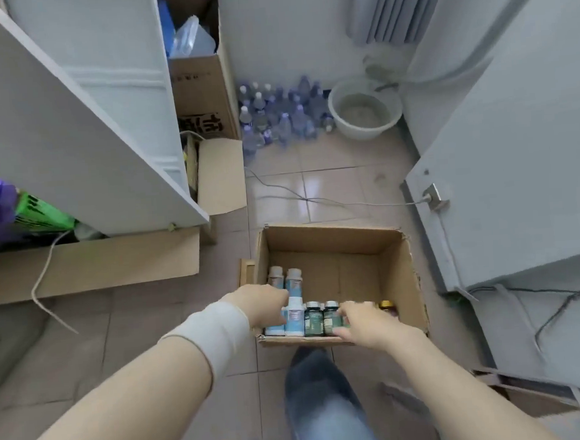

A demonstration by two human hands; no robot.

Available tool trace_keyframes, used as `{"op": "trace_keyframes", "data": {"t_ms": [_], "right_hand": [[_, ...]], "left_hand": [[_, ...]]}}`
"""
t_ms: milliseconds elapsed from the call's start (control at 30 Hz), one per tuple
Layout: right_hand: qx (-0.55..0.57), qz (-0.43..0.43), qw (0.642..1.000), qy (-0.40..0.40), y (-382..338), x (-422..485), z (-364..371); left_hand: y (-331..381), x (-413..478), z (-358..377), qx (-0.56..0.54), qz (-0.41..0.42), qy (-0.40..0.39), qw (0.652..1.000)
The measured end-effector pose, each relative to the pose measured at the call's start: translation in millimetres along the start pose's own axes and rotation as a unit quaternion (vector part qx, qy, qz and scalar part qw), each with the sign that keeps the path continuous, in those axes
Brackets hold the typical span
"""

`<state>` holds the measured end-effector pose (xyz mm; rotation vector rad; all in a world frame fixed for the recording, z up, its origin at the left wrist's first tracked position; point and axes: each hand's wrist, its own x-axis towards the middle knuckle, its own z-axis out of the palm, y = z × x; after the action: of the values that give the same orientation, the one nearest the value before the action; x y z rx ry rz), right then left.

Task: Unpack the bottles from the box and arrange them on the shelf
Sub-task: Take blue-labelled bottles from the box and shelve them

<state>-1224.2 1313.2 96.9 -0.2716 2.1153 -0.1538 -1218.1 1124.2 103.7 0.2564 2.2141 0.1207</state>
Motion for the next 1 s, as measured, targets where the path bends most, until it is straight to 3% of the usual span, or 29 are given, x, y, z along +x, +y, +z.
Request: {"op": "trace_keyframes", "data": {"t_ms": [100,167,333,467,733,867,1000], "right_hand": [[-0.015,-0.007,0.998,-0.059,11.3,63.5,16.1],[-0.035,-0.023,0.998,-0.054,14.1,101.7,23.3],[-0.063,-0.075,0.995,-0.012,9.8,194.6,45.2],[-0.070,-0.095,0.992,-0.054,6.8,250.1,68.0],[0.049,-0.078,0.992,-0.092,11.5,273.0,85.1],[0.138,-0.056,0.985,-0.088,16.3,268.9,83.9],[0.269,-0.063,0.961,-0.027,24.8,250.5,79.1]], "left_hand": [[-14.8,52.7,22.0,-0.036,-0.027,-0.022,0.999],[-21.2,84.9,37.9,-0.025,-0.033,-0.023,0.999],[-41.0,170.4,67.2,0.118,-0.019,-0.011,0.993],[-56.4,218.6,82.5,0.179,0.000,-0.072,0.981],[-60.2,254.5,93.0,-0.014,-0.043,-0.191,0.981],[-62.2,254.2,84.5,-0.051,-0.054,-0.193,0.978],[-62.7,241.0,65.9,-0.074,-0.055,-0.174,0.980]]}}
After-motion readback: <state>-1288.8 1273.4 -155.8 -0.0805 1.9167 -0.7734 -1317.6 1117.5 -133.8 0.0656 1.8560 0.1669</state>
